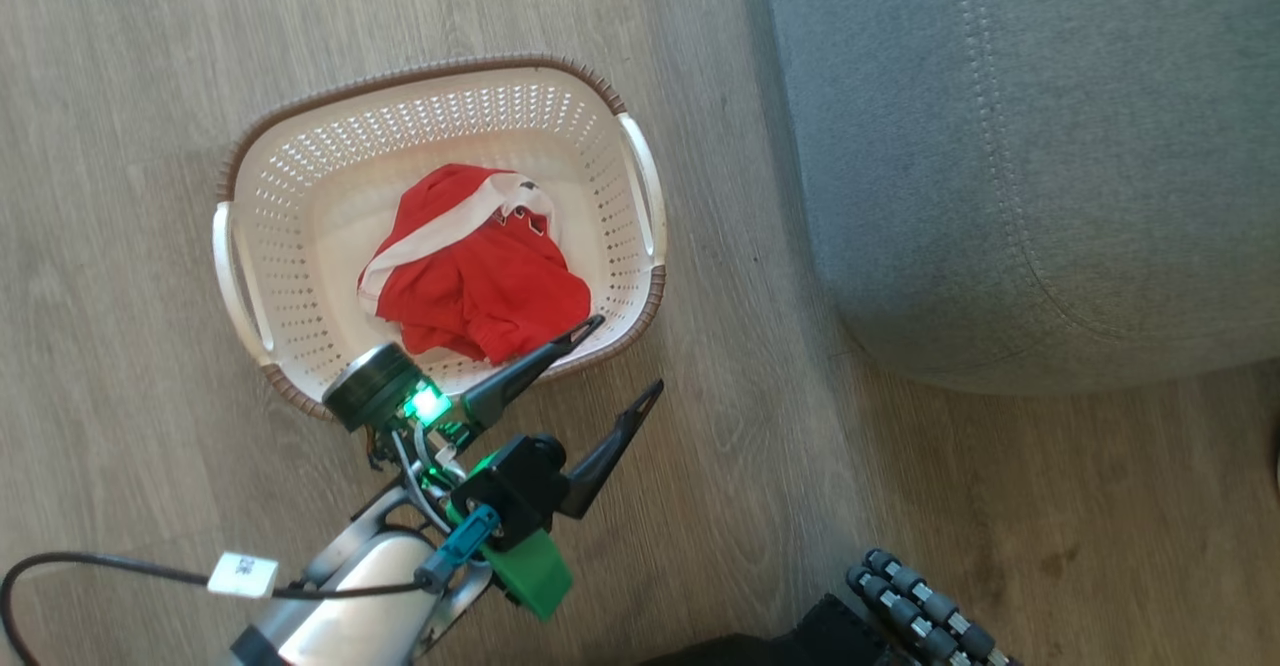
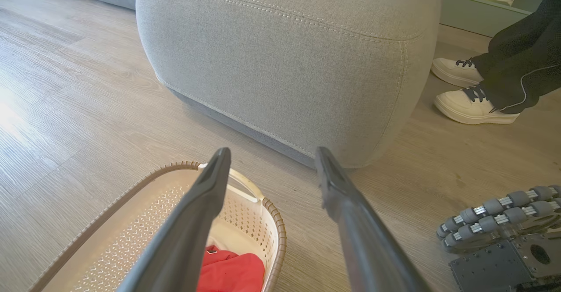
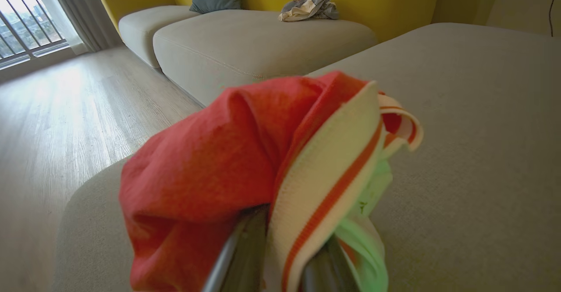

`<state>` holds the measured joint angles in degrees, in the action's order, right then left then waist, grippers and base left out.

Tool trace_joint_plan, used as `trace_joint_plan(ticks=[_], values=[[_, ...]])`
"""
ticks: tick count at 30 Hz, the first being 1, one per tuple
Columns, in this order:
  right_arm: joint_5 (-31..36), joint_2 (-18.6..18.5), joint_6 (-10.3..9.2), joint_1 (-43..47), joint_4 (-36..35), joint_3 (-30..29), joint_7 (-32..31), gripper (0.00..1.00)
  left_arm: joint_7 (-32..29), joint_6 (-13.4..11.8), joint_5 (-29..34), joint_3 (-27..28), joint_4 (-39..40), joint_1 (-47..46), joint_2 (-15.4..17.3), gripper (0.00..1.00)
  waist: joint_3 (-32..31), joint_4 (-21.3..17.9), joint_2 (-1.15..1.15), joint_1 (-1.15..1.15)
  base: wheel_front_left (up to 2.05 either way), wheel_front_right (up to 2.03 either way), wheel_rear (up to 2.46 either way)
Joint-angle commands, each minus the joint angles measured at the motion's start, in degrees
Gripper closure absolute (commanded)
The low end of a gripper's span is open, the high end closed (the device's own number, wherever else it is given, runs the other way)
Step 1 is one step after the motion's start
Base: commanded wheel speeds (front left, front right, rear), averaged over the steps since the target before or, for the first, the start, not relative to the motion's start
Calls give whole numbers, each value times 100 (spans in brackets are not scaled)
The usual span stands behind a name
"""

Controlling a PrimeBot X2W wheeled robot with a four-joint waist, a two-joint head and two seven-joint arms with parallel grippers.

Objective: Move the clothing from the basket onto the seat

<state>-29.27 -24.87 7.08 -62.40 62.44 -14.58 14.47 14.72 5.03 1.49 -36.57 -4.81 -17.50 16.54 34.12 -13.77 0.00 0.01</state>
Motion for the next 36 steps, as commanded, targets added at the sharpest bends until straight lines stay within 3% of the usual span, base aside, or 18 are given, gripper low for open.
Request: trace_joint_plan(ticks=[1,12,13,14,15,23,36], values=[[-47,-209,41,-167,46,52,46,100,28,-45,-56,122,165,-76,87,0,32,30,0,-1,0,0,0],[-337,-27,41,-393,694,394,4,100,28,-186,-97,82,117,-127,142,0,118,1,0,-1,0,0,0],[-331,-33,41,-387,699,438,9,74,28,-203,-91,79,124,-139,149,0,110,-7,0,-1,0,0,0],[-326,-37,41,-377,701,473,16,21,28,-218,-89,77,127,-147,156,0,98,-15,0,-1,0,0,0],[-335,-36,41,-365,704,496,21,0,28,-232,-88,74,124,-154,164,0,81,-23,0,-1,0,0,0],[-357,-8,41,-183,686,787,41,0,28,-313,-164,17,57,-172,88,0,-296,-90,0,-1,0,0,0],[-154,-322,41,277,727,1468,-41,0,28,-347,-420,-18,-84,-19,-468,0,-1503,-48,0,-1,0,0,0]])
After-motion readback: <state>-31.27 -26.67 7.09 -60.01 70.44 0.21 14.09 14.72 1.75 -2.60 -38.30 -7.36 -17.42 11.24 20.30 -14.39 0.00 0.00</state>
